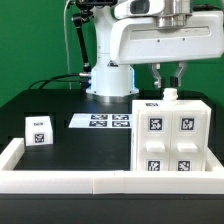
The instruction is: Assemble cabinet
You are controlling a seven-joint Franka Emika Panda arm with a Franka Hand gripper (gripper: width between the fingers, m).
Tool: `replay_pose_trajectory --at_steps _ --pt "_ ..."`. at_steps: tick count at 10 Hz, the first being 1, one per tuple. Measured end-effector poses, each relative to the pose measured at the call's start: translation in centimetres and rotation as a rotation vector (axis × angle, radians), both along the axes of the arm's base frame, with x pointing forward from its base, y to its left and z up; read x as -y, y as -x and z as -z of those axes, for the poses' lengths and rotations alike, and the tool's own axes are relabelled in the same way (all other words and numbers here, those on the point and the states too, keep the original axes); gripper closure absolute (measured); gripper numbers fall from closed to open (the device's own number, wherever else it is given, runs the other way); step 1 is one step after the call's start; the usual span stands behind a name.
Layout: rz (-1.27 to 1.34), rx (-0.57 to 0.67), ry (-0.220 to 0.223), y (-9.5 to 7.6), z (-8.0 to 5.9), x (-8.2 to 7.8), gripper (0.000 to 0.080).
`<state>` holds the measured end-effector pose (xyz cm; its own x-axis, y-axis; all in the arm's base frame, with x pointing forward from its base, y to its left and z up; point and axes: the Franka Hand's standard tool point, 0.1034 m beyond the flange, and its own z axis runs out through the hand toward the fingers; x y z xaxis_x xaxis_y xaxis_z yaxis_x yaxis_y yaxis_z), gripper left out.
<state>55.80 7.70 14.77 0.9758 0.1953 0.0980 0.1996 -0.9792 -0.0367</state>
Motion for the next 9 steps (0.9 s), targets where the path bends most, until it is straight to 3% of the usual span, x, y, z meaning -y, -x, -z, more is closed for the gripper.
replay_pose_trajectory --at_steps 1,2,3,4,5,6,7,8,9 --pt "-0.040 0.035 0.005 1.0 1.2 0.9 0.0555" --pt "-0.083 0.021 0.023 3.9 2.8 3.6 0.0349" --pt "-0.102 0.000 0.036 5.5 3.3 6.6 0.0210" --pt "-0.133 -0.004 0.044 6.1 3.7 9.3 0.0082" --pt "-0.166 -0.012 0.047 6.5 3.9 11.7 0.0082" --pt "-0.186 -0.024 0.053 6.6 3.8 14.8 0.0017" --pt "-0.180 -0.034 0.055 6.5 4.1 17.2 0.0005" --pt "-0.169 -0.048 0.052 6.2 4.1 17.9 0.0005" --pt "-0.174 -0.046 0.052 6.1 4.2 17.7 0.0002"
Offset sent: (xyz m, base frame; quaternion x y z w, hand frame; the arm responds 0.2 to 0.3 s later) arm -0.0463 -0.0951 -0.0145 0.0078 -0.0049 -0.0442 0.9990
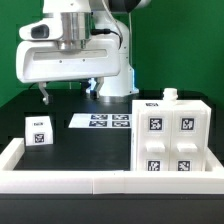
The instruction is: Assemble cabinet
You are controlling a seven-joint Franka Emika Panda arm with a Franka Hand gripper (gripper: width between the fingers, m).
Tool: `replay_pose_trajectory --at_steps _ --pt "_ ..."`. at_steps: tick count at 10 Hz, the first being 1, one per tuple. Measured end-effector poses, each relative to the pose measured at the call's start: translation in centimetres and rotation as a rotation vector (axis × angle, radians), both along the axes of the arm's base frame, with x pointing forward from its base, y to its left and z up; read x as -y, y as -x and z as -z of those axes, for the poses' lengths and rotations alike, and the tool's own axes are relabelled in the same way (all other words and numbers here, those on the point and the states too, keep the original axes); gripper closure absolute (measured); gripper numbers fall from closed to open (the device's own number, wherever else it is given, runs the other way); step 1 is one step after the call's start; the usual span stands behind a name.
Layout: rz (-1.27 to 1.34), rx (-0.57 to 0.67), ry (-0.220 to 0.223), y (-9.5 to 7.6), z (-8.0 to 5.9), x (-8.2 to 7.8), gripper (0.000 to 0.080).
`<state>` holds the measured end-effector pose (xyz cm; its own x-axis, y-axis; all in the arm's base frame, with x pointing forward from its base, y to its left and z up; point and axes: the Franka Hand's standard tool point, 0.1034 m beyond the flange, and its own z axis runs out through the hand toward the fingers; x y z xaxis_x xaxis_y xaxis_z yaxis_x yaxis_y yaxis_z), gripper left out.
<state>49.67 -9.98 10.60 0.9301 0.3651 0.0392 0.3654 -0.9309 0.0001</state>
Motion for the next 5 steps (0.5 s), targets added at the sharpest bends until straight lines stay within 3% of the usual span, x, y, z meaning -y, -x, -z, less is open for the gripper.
replay_pose_trajectory --at_steps 5 --pt "0.002 -0.013 0.000 0.65 0.37 0.56 0.0002"
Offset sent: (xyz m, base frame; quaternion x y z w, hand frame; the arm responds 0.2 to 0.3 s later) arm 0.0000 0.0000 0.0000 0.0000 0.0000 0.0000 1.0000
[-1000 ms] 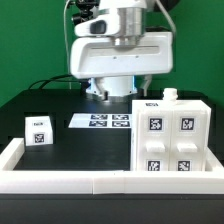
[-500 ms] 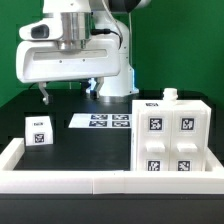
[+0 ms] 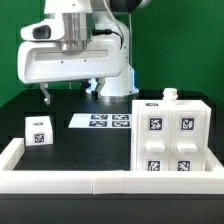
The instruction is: Assemble cabinet
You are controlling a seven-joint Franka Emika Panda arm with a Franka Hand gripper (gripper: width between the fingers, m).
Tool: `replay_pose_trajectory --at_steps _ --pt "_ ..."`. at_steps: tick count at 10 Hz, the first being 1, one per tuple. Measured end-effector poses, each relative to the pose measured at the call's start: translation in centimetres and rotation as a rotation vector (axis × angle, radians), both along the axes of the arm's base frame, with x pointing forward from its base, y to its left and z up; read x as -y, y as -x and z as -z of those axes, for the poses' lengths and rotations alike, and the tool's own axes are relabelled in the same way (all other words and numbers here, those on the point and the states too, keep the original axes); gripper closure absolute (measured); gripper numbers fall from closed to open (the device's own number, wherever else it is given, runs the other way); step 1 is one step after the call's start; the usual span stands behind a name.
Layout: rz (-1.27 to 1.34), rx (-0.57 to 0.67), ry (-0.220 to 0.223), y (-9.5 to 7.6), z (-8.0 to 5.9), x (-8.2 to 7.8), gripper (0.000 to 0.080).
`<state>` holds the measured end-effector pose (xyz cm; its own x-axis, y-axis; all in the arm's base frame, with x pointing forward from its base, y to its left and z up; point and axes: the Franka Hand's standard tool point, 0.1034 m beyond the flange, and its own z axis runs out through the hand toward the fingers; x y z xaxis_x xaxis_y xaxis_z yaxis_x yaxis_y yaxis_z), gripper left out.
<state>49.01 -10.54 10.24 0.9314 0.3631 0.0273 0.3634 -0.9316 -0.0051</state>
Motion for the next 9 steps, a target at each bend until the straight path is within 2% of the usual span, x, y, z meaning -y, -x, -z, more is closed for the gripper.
replay_pose_trajectory --at_steps 2,4,7,9 --pt "-0.008 -0.039 0.005 2.9 1.3 3.7 0.0002" --pt "-0.023 -0.067 0.005 4.7 2.5 6.0 0.0002" --pt "-0.064 -0.072 0.012 7.0 4.3 8.4 0.0002" --pt "-0.075 -0.067 0.020 7.9 5.7 9.6 0.0002"
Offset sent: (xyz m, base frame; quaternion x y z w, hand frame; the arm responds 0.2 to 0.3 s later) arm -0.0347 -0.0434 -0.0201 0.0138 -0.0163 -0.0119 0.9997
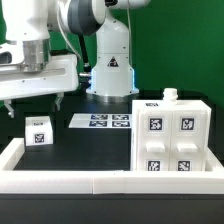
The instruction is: Assemble cabinet
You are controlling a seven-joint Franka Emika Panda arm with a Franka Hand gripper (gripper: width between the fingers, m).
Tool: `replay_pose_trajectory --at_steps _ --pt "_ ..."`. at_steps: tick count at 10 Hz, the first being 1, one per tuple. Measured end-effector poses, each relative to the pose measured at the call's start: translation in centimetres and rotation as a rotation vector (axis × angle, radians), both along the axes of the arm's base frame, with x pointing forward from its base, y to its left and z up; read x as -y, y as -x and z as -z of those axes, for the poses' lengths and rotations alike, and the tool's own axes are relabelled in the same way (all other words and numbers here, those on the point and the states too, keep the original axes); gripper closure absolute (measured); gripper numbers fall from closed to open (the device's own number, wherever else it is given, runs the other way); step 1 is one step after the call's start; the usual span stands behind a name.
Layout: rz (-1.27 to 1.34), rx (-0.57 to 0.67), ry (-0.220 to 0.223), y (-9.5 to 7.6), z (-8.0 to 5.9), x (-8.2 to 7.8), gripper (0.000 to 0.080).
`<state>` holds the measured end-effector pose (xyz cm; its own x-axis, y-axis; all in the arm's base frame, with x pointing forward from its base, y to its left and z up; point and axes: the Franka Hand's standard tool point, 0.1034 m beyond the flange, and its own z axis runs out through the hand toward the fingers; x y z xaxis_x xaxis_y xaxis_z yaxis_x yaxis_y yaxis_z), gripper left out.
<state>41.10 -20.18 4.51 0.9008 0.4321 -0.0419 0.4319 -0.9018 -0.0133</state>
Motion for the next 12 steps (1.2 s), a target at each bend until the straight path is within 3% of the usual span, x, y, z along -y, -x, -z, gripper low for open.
replay_pose_trajectory --at_steps 2,4,5,10,11,12 --pt "-0.007 -0.010 0.001 0.7 1.8 -0.5 0.0002" --pt "-0.003 -0.022 -0.003 0.8 2.6 -1.6 0.0002" --pt "-0.004 -0.028 -0.005 0.9 2.8 -2.3 0.0002" --pt "-0.024 -0.025 -0.001 1.4 3.8 -2.1 0.0014" --pt "-0.035 -0.024 0.000 1.4 3.8 -1.9 0.0183" --pt "-0.043 -0.023 0.000 1.5 3.8 -1.6 0.0241"
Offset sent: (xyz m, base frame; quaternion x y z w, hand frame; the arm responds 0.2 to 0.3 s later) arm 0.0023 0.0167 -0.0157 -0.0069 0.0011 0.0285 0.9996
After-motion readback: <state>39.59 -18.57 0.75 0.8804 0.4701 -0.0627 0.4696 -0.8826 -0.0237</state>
